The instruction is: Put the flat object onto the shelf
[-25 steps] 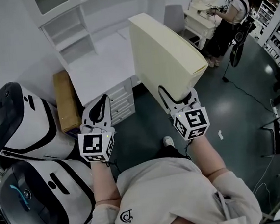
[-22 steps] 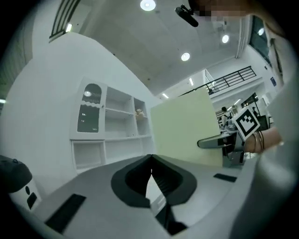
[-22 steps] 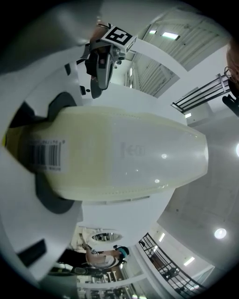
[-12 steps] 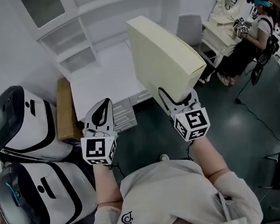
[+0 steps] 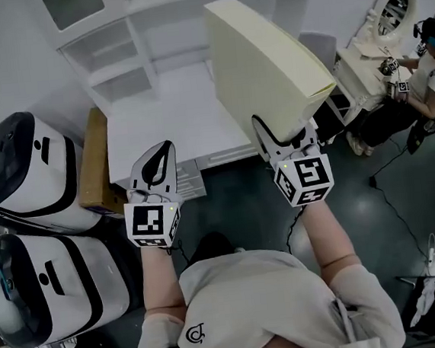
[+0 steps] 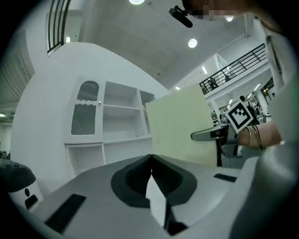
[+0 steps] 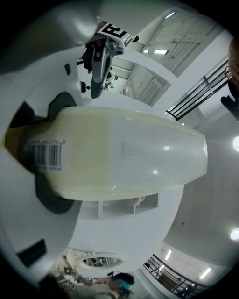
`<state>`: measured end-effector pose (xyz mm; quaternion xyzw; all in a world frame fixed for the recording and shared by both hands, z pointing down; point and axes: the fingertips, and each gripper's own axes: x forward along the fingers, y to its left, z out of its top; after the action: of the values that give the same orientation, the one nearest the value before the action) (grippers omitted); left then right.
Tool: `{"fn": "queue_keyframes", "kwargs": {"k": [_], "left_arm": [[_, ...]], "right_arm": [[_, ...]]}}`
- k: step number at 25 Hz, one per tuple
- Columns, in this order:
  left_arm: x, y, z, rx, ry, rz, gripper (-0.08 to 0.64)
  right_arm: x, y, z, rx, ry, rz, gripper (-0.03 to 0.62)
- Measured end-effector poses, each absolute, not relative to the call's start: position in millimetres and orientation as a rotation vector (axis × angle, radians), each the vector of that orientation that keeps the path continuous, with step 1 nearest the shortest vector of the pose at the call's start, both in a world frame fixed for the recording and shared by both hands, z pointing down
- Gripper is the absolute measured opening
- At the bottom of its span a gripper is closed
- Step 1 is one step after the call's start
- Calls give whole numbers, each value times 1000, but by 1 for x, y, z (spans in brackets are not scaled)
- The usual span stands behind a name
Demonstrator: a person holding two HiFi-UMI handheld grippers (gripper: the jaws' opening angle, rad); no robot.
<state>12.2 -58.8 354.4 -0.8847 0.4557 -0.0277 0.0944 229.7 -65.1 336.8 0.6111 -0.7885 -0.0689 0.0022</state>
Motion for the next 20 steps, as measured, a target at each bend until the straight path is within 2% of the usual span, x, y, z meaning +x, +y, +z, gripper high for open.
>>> {"fn": "queue_keyframes", "kwargs": {"k": [10,20], "left_arm": [[-12,-148,329,-2543,1409,-67,14],[-46,-221,328,-2543,1402,-74,14]], "right_arm": [[208,-175,292,1884,-2466,-369,272],[185,-279,203,1806,-2103,-790,282]]}}
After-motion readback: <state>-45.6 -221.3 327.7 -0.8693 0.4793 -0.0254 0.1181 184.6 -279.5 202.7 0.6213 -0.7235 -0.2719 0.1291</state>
